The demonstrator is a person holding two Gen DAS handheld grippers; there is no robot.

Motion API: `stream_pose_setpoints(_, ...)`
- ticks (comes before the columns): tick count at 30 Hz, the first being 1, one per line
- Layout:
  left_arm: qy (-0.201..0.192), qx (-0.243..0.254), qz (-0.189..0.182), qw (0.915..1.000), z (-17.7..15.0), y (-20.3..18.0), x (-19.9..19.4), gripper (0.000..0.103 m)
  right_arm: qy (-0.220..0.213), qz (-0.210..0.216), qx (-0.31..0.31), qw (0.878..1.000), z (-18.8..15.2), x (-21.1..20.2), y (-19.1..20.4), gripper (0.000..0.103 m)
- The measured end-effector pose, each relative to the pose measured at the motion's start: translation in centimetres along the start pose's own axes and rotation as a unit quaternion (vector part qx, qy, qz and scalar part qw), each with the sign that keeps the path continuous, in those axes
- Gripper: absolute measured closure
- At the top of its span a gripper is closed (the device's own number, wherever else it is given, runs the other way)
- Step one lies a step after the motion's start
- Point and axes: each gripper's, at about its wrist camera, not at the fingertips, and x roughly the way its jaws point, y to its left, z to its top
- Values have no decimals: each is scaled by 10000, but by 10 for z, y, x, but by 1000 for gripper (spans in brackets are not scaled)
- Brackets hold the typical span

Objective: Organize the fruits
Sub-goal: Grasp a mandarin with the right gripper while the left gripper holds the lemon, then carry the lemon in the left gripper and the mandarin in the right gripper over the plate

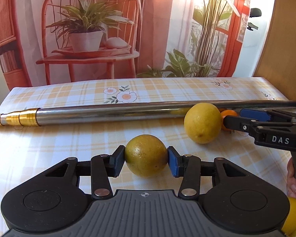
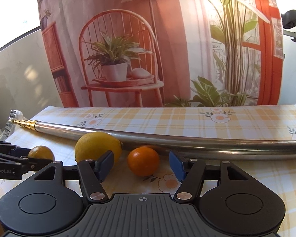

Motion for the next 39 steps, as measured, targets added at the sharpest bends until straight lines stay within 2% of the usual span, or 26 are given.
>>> stream_pose_setpoints(5, -3, -178, -18, 9998, -13, 6, -13, 55, 127, -107, -13, 9999, 0, 6, 1, 55)
stream_pose_setpoints(9, -13, -212, -22, 9998, -20, 5, -20, 55, 250, -123, -46, 9996, -1, 9, 2, 67)
stream_pose_setpoints(24, -27, -411, -90, 9991, -34, 0, -45, 55, 53, 16, -20, 10000, -10, -10, -2, 68)
stream_pose_setpoints(39, -132, -355, -169, 9991, -48, -11, -80, 55, -115, -4, 531, 9985, -32, -58, -12, 68)
